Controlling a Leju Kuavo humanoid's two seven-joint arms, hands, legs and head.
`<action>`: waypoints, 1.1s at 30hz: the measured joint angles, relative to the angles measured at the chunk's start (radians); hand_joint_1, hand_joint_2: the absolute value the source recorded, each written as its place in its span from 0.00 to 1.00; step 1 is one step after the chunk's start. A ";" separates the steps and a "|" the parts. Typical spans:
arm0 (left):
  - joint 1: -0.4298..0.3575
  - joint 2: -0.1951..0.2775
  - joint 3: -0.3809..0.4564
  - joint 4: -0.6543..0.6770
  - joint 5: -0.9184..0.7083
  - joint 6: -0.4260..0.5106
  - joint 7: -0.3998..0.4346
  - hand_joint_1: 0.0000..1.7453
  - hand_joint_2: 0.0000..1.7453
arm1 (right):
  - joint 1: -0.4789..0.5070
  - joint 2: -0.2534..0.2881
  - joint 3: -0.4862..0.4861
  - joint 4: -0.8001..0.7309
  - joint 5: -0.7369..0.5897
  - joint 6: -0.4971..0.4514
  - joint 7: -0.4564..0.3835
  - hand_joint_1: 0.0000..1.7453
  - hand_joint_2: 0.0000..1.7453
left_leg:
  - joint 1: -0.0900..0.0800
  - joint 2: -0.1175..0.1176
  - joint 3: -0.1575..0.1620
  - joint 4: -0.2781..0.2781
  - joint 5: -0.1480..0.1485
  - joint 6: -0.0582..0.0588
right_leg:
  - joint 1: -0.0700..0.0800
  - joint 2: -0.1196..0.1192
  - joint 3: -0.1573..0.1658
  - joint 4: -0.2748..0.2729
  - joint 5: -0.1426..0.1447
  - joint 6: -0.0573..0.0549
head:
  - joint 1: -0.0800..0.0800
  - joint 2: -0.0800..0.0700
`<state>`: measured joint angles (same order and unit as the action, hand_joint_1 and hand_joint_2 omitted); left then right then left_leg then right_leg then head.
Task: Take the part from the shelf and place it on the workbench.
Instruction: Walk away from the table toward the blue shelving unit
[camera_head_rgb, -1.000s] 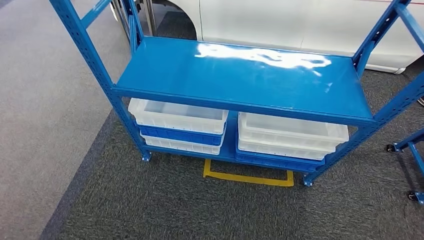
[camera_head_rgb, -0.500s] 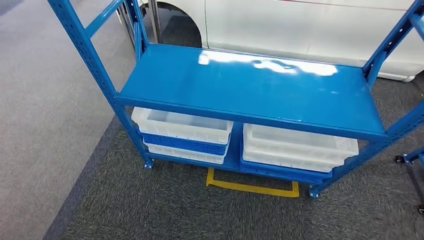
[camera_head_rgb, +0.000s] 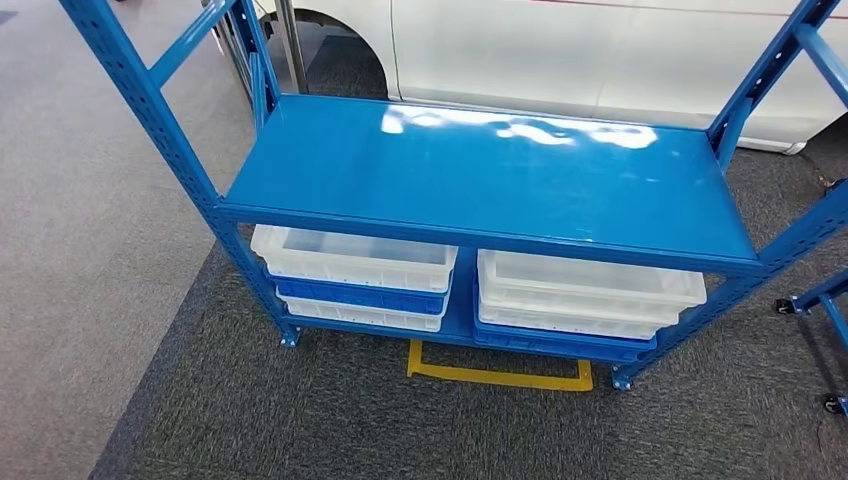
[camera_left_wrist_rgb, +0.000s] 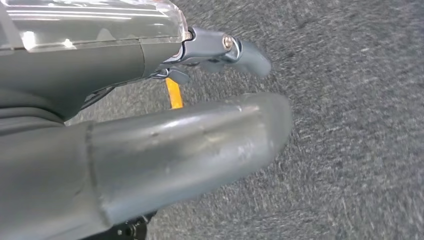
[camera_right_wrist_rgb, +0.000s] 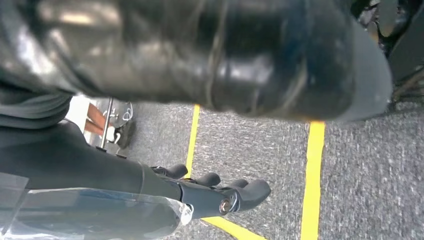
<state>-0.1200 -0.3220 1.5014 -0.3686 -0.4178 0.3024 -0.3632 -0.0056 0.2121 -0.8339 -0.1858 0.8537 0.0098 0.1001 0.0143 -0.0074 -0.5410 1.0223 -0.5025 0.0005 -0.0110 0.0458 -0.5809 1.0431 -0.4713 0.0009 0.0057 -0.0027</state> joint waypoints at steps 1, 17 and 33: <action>0.000 -0.001 0.000 -0.001 0.004 0.002 0.001 0.00 0.00 | 0.000 0.000 0.000 0.000 0.004 -0.009 0.001 0.00 0.00 | 0.001 0.001 0.002 -0.003 0.009 0.008 | -0.001 -0.005 0.001 0.004 -0.005 0.006 | 0.000 0.000; 0.002 -0.010 -0.006 -0.013 0.069 0.027 0.012 0.00 0.00 | -0.007 0.012 -0.003 0.000 0.026 -0.112 0.024 0.00 1.00 | -0.019 0.012 0.013 0.000 -0.008 0.021 | -0.001 -0.037 0.004 0.007 -0.015 0.010 | -0.003 0.000; 0.032 0.010 -0.188 -0.026 0.135 0.036 0.059 0.00 1.00 | 0.006 -0.006 0.072 -0.019 -0.051 -0.100 0.016 0.00 1.00 | -0.017 0.012 0.018 -0.009 -0.006 0.014 | 0.004 -0.038 0.005 0.008 -0.018 0.002 | -0.003 0.000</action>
<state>-0.0875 -0.3115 1.3129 -0.3942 -0.2832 0.3387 -0.3046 0.0004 0.2056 -0.7620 -0.2044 0.8032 -0.0900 0.1161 -0.0032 0.0041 -0.5229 1.0133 -0.5086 0.0148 -0.0071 0.0080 -0.5756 1.0510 -0.4893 0.0027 0.0031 -0.0027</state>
